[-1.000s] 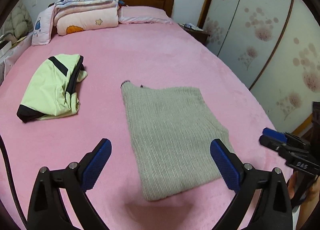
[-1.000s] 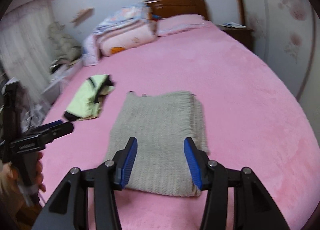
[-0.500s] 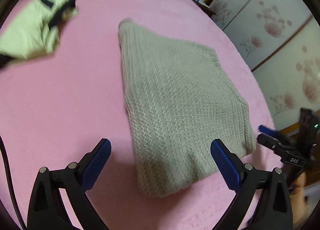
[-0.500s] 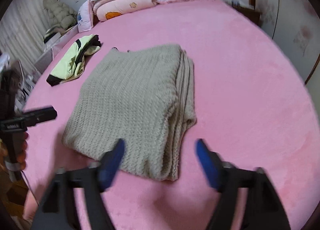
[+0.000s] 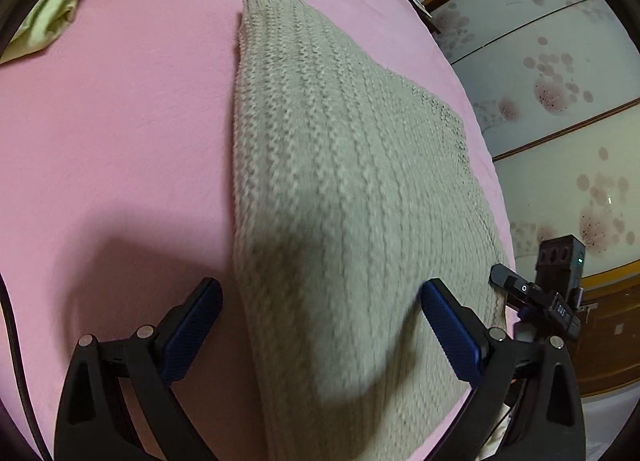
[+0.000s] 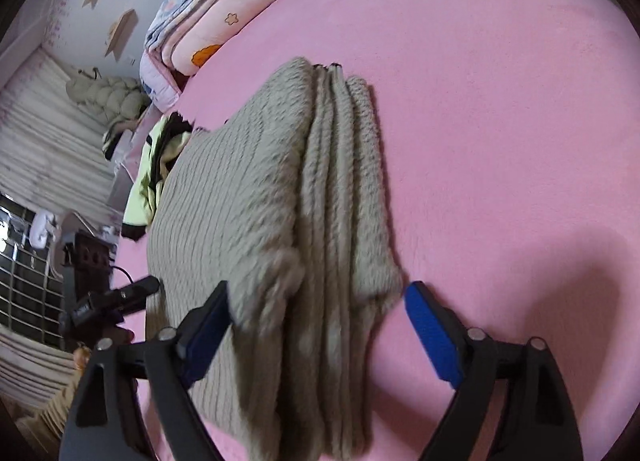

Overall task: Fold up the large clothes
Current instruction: 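Lower both tools onto the end of the grey cardigan stack and grasp it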

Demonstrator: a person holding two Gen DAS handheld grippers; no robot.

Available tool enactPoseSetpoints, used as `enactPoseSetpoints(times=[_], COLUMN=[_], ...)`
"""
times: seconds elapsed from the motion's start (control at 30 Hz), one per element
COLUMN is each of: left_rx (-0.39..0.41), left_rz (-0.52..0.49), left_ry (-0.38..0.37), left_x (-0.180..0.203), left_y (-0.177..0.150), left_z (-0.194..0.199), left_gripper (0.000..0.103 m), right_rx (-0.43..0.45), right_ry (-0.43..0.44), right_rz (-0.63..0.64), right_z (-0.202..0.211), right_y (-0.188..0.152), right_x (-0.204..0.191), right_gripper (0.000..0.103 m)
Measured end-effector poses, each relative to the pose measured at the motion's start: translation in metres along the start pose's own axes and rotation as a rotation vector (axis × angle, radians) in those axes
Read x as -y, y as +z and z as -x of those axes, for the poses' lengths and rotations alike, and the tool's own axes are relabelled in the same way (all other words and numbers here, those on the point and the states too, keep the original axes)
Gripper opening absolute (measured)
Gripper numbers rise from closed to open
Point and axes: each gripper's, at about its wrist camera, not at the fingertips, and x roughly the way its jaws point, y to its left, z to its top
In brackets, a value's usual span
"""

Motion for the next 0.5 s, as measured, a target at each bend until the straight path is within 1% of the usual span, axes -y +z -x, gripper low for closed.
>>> enactPoseSetpoints(times=[0.07, 0.27, 0.33, 0.43, 0.5], left_rx=[-0.002, -0.017, -0.023, -0.037, -0.05], left_rz=[-0.013, -0.049, -0.053, -0.063, -0.069], left_ry=[-0.01, 0.0, 0.006, 0.006, 0.007], left_x=[0.0, 0.01, 0.013, 0.011, 0.01], left_y=[0.007, 0.018, 0.021, 0.021, 0.021], left_z=[-0.004, -0.021, -0.026, -0.027, -0.028], left_gripper=[0.099, 0.1, 0.101, 0.101, 0.101], right_rx=[-0.012, -0.051, -0.062, -0.101, -0.105], right_ry=[0.019, 0.063, 0.063, 0.055, 0.058], right_rz=[-0.004, 0.005, 0.017, 0.013, 0.004], right_z=[-0.009, -0.032, -0.037, -0.048, -0.049], right_y=[0.008, 0.029, 0.032, 0.034, 0.034], right_x=[0.002, -0.004, -0.006, -0.006, -0.003], right_gripper=[0.097, 0.098, 0.098, 0.103, 0.103])
